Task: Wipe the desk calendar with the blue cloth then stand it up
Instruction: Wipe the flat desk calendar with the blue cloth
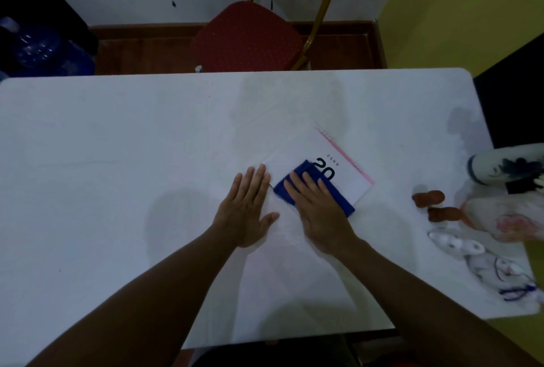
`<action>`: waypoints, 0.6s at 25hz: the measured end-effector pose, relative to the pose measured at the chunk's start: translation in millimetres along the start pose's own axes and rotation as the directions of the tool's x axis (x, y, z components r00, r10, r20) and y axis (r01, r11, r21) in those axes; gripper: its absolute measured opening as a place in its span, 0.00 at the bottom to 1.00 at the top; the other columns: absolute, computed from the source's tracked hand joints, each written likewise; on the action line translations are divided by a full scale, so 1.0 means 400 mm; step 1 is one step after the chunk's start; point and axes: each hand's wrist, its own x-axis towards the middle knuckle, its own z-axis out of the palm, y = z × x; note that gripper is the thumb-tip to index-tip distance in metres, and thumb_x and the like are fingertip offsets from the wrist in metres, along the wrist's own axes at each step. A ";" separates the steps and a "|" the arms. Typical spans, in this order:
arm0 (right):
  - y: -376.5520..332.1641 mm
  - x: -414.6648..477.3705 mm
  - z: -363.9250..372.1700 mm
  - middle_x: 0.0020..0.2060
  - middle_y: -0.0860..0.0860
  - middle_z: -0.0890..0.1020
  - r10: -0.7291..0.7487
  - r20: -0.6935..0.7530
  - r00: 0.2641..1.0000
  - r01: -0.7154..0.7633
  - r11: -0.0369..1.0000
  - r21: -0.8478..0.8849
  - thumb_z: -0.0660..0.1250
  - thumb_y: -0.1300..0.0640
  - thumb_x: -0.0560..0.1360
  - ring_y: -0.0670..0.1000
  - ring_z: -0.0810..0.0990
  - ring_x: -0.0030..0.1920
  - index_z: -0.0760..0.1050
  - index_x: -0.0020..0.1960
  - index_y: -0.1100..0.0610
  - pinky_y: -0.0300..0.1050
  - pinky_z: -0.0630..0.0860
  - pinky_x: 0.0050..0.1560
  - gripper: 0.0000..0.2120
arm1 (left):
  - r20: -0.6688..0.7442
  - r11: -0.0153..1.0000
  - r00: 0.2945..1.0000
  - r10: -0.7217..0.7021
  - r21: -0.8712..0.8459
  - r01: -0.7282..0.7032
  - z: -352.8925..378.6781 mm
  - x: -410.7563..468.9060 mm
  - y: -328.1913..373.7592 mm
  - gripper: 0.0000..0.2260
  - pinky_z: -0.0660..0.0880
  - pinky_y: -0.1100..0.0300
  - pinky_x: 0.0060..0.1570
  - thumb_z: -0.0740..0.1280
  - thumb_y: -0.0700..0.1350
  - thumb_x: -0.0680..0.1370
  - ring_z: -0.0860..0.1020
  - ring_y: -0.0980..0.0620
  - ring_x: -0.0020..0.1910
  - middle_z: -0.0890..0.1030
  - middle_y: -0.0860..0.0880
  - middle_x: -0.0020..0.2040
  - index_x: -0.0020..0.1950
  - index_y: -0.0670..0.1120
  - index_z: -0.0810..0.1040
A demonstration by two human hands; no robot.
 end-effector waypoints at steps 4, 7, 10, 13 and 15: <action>0.124 -0.095 -0.042 0.82 0.48 0.58 -0.247 0.106 0.963 0.250 0.968 -0.018 0.58 0.56 0.83 0.51 0.51 0.82 0.56 0.83 0.50 0.53 0.49 0.82 0.29 | -0.017 1.000 1.000 0.011 0.015 -0.010 -0.001 -0.003 -0.001 0.40 0.44 0.42 0.80 0.40 0.67 0.80 0.35 0.40 0.81 0.35 0.40 0.82 0.82 0.41 0.37; 0.177 -0.019 -0.071 0.82 0.50 0.60 -0.144 0.050 0.988 0.147 0.988 -0.052 0.57 0.58 0.84 0.54 0.54 0.82 0.59 0.82 0.53 0.58 0.54 0.80 0.27 | -0.041 1.000 0.999 0.020 0.012 -0.019 -0.003 -0.005 -0.001 0.40 0.47 0.41 0.80 0.43 0.66 0.81 0.39 0.38 0.82 0.39 0.39 0.83 0.82 0.39 0.41; 0.147 0.103 -0.070 0.81 0.53 0.61 -0.018 0.010 1.000 0.019 0.997 -0.070 0.57 0.59 0.83 0.57 0.57 0.81 0.59 0.82 0.55 0.62 0.57 0.79 0.28 | -0.039 1.000 0.999 0.025 0.005 -0.024 -0.004 -0.005 -0.001 0.40 0.48 0.40 0.80 0.44 0.66 0.81 0.40 0.38 0.82 0.40 0.38 0.83 0.82 0.39 0.42; 0.094 0.203 -0.057 0.82 0.53 0.60 -0.006 -0.004 1.000 0.006 0.998 -0.061 0.56 0.59 0.84 0.57 0.56 0.81 0.58 0.82 0.55 0.60 0.55 0.80 0.27 | -0.013 1.000 1.000 0.019 0.008 -0.019 -0.002 -0.003 -0.002 0.40 0.47 0.41 0.80 0.42 0.67 0.81 0.38 0.39 0.82 0.38 0.39 0.83 0.82 0.40 0.40; 0.063 0.230 -0.047 0.82 0.53 0.59 0.004 0.001 1.000 -0.004 0.998 -0.064 0.56 0.59 0.85 0.57 0.55 0.82 0.56 0.82 0.56 0.60 0.55 0.80 0.27 | -0.003 1.000 1.000 0.013 0.015 -0.013 0.000 -0.002 -0.003 0.40 0.46 0.41 0.80 0.41 0.67 0.81 0.37 0.40 0.81 0.37 0.40 0.82 0.82 0.41 0.38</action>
